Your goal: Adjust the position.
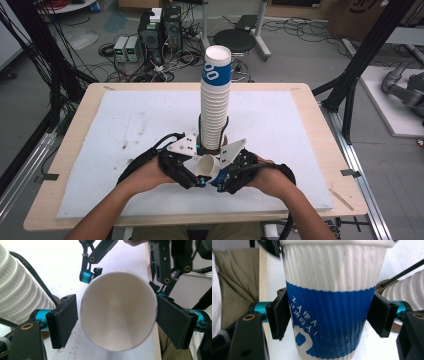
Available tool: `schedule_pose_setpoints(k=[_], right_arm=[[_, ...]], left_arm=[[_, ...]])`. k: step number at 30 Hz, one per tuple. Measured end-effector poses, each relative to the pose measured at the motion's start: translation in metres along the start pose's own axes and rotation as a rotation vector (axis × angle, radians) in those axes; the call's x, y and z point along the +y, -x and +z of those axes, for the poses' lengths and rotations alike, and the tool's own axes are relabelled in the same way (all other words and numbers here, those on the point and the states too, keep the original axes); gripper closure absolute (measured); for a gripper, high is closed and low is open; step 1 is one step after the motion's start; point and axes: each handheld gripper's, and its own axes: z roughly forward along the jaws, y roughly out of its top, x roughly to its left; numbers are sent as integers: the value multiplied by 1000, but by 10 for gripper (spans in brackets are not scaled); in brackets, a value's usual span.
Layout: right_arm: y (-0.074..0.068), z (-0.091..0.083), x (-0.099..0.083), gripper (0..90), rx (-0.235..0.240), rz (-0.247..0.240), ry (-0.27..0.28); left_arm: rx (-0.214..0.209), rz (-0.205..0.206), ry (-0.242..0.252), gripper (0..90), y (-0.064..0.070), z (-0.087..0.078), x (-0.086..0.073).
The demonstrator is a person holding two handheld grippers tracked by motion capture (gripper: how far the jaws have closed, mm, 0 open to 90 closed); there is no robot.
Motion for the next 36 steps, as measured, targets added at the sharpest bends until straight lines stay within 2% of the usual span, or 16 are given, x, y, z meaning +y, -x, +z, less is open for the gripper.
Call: schedule_pose_setpoints(k=[3,5,8,11,16,21,22,24,30,33,36], right_arm=[[0,-1,-3,280,2,10,14],[0,-1,-7,280,1,15,20],[-1,-2,-13,280,5,31,25],[0,-3,-21,280,-3,46,46],[0,-8,-36,277,-30,86,142],[0,-14,-52,271,-76,136,260],[1,-17,-58,268,-103,160,306],[1,-19,-61,268,-116,170,327],[0,-28,-78,267,-195,214,436],[0,-29,-82,267,-210,232,448],[0,-30,-90,267,-235,262,464]], left_arm=[[-4,0,22,195,-1,-5,-1],[9,-8,45,195,-2,-11,-2],[14,-29,105,192,-5,-21,-6],[45,-57,166,191,-8,-31,-12],[108,-158,316,177,-12,-41,-37],[175,-231,408,177,-16,-48,-63],[190,-241,426,177,-16,-49,-68],[198,-261,449,178,-18,-52,-77],[226,-261,494,182,-18,-55,-96],[250,-252,495,200,-19,-55,-103],[248,-242,508,209,-18,-54,-108]])
